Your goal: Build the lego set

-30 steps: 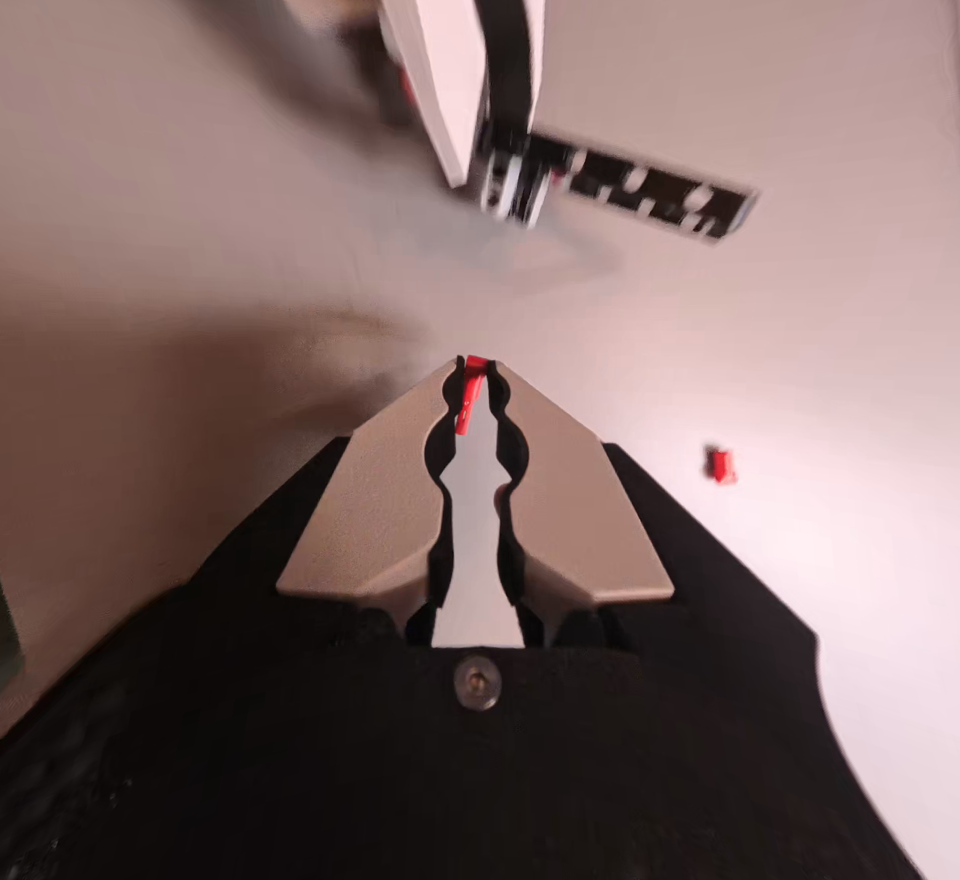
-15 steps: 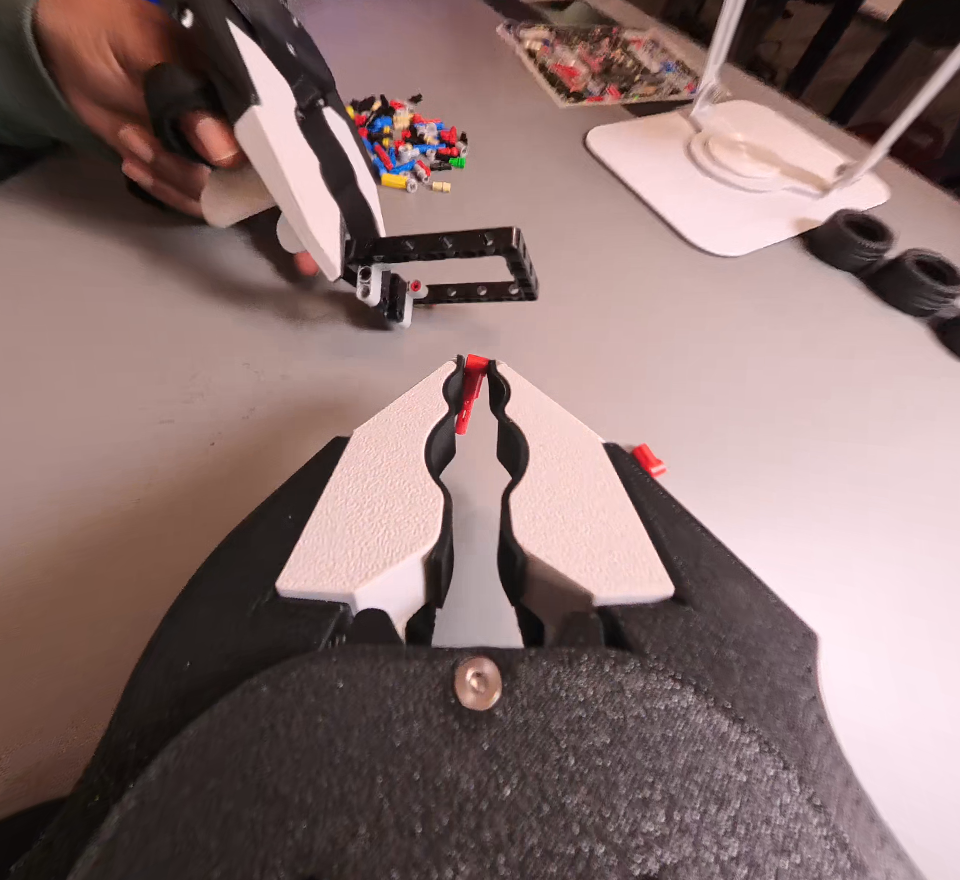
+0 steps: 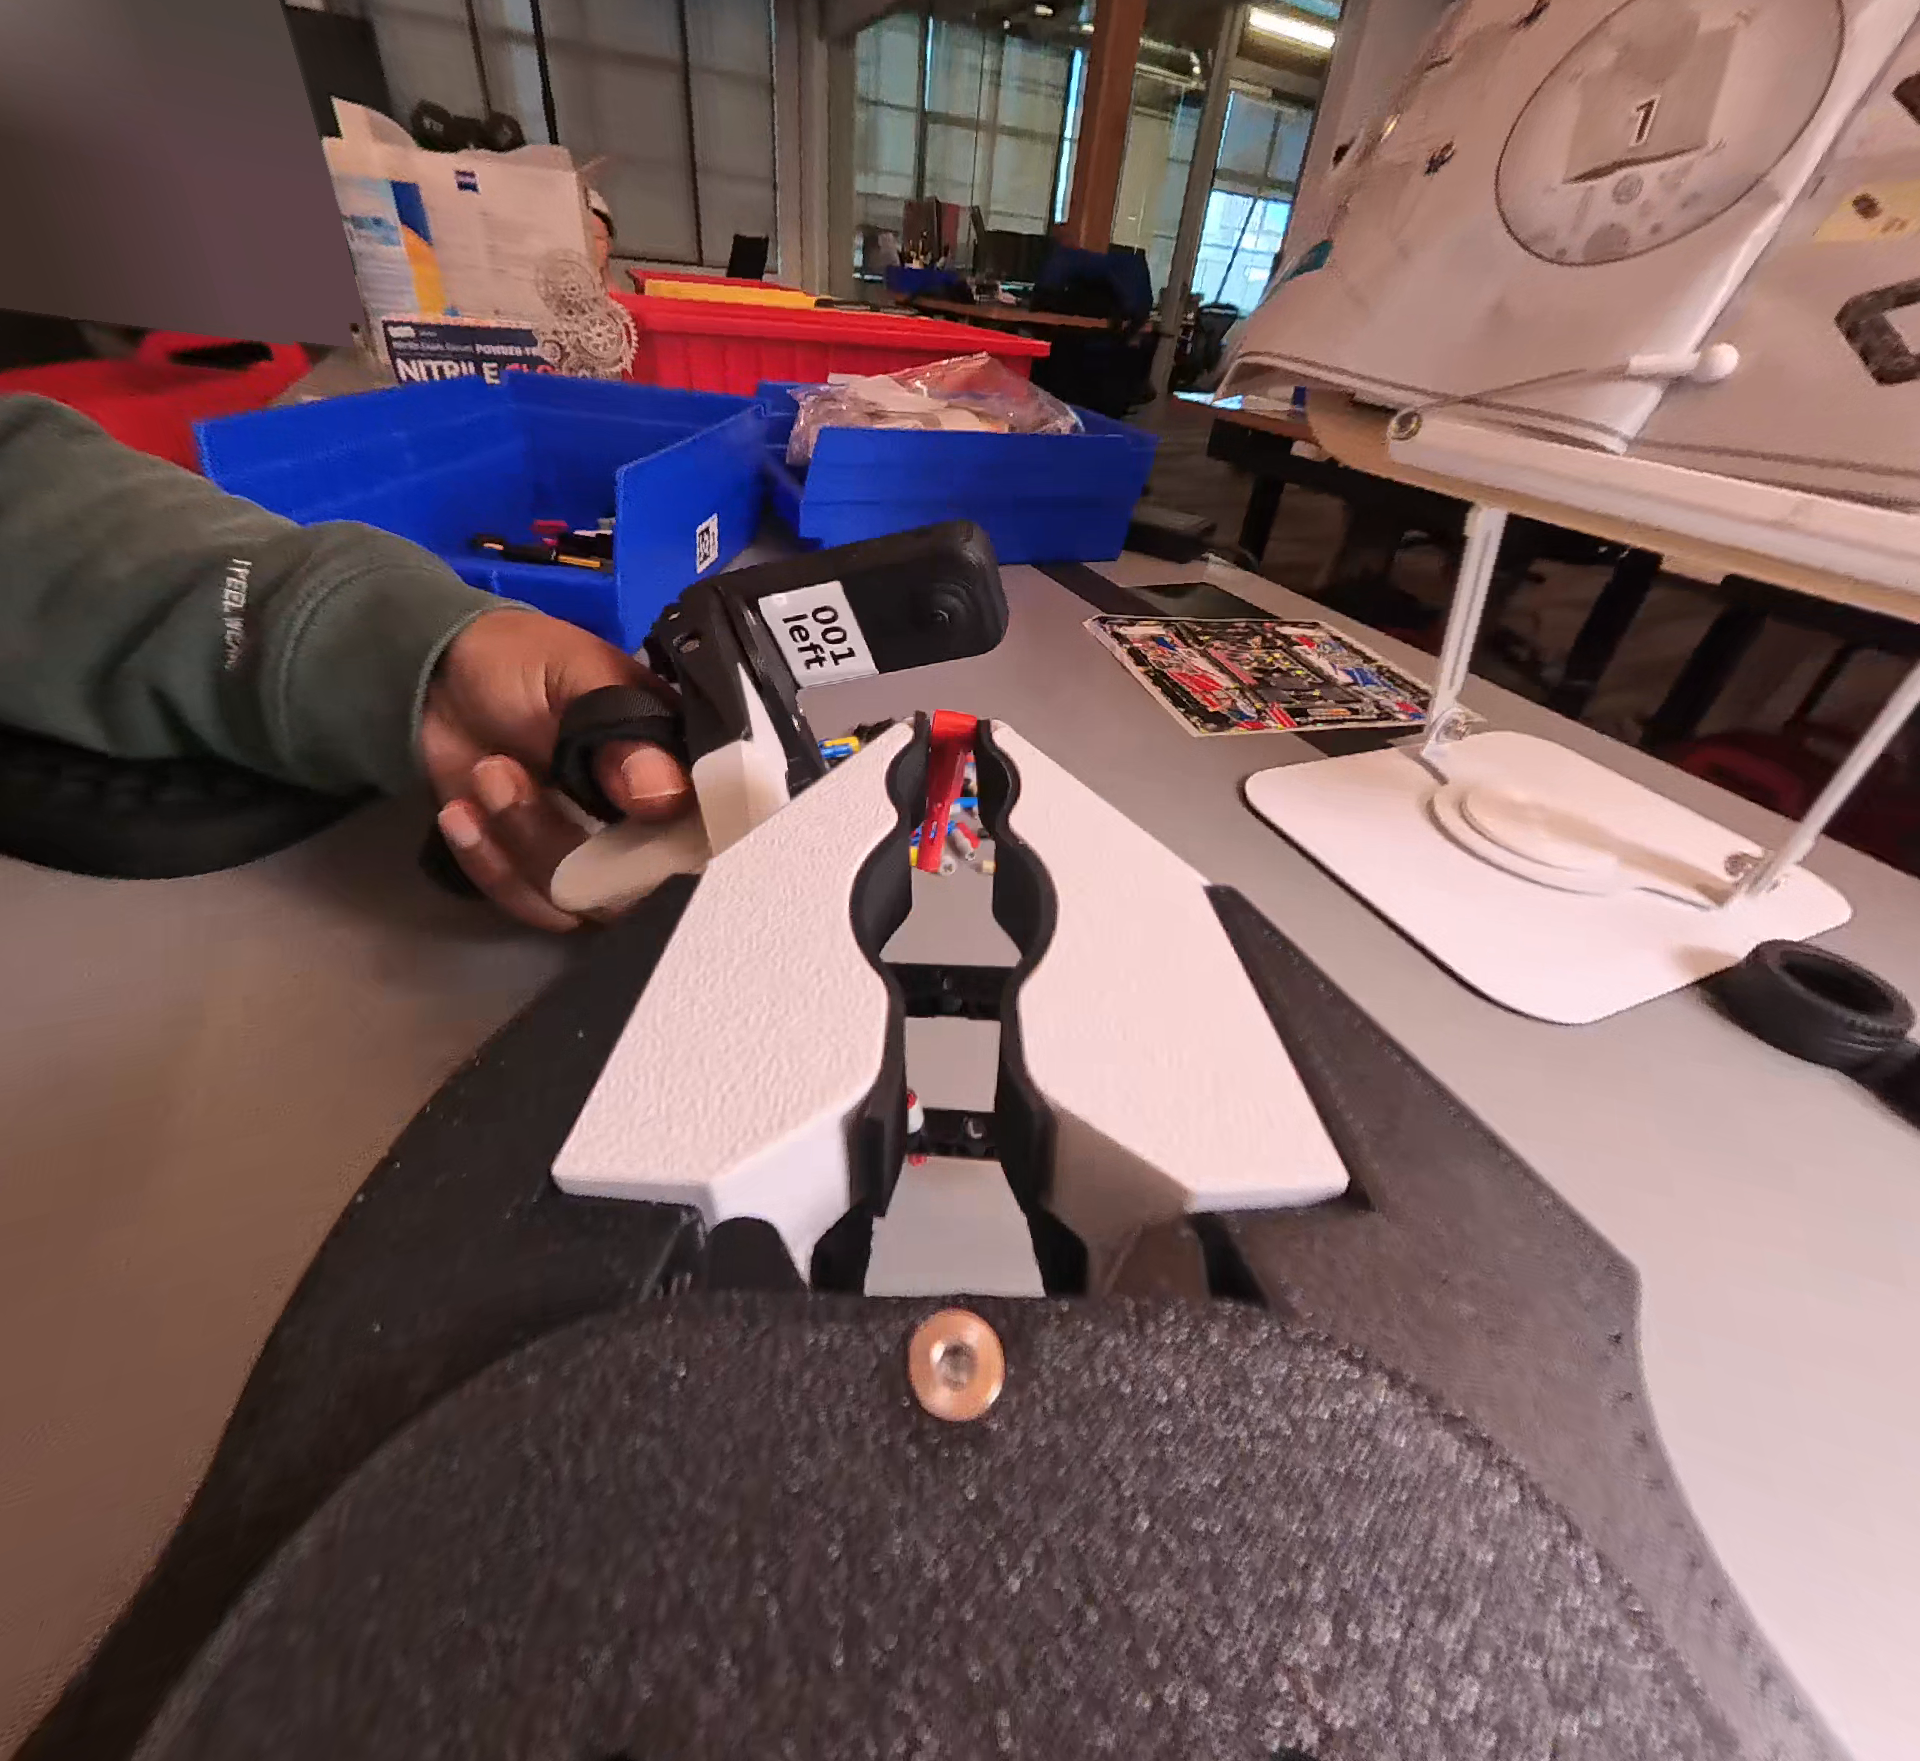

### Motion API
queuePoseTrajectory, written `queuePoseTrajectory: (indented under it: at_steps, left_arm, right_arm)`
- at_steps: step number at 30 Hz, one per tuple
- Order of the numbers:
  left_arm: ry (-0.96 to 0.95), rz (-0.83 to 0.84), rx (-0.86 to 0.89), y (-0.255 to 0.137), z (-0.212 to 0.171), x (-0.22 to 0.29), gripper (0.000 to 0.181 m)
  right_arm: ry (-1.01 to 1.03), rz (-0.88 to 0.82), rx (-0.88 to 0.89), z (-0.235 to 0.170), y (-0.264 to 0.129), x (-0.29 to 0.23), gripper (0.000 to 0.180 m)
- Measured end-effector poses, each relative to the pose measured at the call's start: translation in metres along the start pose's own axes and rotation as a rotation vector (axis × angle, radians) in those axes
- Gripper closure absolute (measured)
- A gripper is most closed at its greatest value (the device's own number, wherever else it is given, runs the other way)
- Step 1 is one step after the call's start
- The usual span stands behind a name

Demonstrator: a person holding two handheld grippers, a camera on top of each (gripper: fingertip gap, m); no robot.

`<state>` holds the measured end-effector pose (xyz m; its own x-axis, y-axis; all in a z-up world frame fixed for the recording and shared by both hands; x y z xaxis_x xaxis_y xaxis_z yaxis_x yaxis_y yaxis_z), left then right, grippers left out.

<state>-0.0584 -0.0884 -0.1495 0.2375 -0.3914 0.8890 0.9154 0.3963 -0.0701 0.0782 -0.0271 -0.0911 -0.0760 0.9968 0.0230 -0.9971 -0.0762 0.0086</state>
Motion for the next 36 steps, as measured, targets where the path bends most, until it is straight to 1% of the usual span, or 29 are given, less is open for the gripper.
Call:
queuePoseTrajectory:
  at_steps: [2,6,13,20,24,27,33,36]
  left_arm:
    - [-0.011,-0.006,0.026,-0.004,0.002,0.000,0.157]
    - [-0.018,-0.012,0.070,-0.009,0.008,0.000,0.157]
    - [-0.031,-0.031,0.081,-0.010,0.009,0.003,0.157]
    - [-0.046,-0.029,0.093,-0.012,0.010,0.001,0.157]
    - [-0.034,-0.009,0.108,-0.016,0.012,-0.001,0.157]
    - [0.009,0.036,0.113,-0.019,0.015,-0.001,0.157]
    - [0.167,0.200,0.094,-0.022,0.017,-0.001,0.157]
    - [0.220,0.257,0.092,-0.024,0.019,-0.001,0.156]
  right_arm:
    - [-0.012,0.001,0.010,0.000,0.000,-0.002,0.173]
    - [-0.104,-0.045,-0.014,-0.004,-0.001,-0.010,0.174]
    - [-0.108,-0.075,0.006,-0.010,0.004,-0.012,0.174]
    - [-0.130,-0.061,0.002,-0.011,0.001,-0.011,0.174]
    - [-0.145,-0.052,-0.035,-0.011,-0.002,-0.008,0.173]
    - [-0.181,-0.065,-0.086,-0.012,-0.004,-0.008,0.174]
    - [-0.199,-0.077,-0.163,-0.018,-0.002,-0.008,0.174]
    - [-0.252,-0.093,-0.222,-0.022,-0.001,-0.008,0.174]
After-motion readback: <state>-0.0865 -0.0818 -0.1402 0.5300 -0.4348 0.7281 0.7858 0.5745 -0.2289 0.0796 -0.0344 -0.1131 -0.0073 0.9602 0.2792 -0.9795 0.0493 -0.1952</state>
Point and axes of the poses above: each gripper's, where its closed fingertips meet, y out along the fingers, z out of its top, x = y × z across the jaws, the point moved 9 cm from there along -y, back along the fingers, and after that the axes turned 4 degrees about y, right-handed, at the moved point
